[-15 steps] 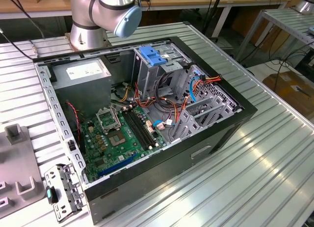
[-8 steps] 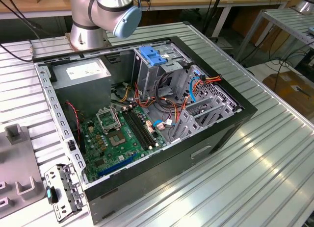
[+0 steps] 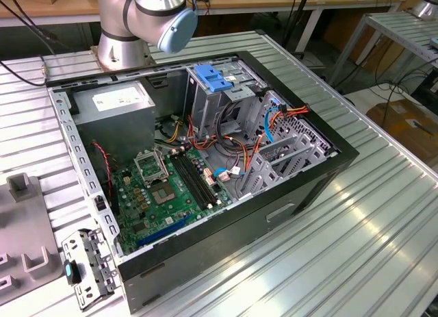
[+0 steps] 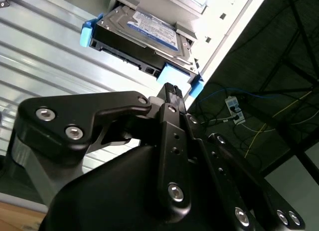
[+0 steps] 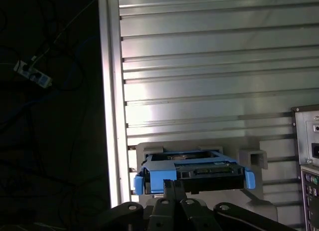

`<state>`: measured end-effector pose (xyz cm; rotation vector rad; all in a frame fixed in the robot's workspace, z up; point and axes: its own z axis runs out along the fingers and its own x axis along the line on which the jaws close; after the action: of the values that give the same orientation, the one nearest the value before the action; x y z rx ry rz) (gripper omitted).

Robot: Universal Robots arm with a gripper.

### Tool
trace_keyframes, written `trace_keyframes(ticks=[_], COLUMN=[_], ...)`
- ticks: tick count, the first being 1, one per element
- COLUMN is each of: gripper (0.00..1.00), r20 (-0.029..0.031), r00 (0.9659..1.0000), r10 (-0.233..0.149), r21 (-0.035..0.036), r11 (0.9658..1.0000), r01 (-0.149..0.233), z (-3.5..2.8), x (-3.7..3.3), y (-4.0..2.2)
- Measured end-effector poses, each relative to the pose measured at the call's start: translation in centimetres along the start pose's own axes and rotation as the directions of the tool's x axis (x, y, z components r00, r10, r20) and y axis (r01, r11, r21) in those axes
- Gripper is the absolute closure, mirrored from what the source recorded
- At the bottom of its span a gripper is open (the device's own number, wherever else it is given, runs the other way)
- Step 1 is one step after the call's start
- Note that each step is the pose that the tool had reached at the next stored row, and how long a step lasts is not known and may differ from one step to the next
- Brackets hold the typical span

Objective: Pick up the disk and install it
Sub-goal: 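Pick up the disk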

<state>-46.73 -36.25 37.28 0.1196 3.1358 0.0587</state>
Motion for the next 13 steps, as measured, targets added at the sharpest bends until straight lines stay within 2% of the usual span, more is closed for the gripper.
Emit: trace_keyframes(ticks=[8,10,13], gripper=[0.89,0.89,0.89], r20=[-0.0002,-0.0007,-0.0022], r00=[1.0000,0.9998,0.9982], r10=[-0.005,-0.019,-0.060], r21=[0.0001,0.0000,-0.0001], r11=[1.0000,0.9998,0.9982], r01=[0.005,0.019,0.060], z=[0.00,0.00,0.00], x=[0.03,0.03,0.03], y=[0.00,0.00,0.00])
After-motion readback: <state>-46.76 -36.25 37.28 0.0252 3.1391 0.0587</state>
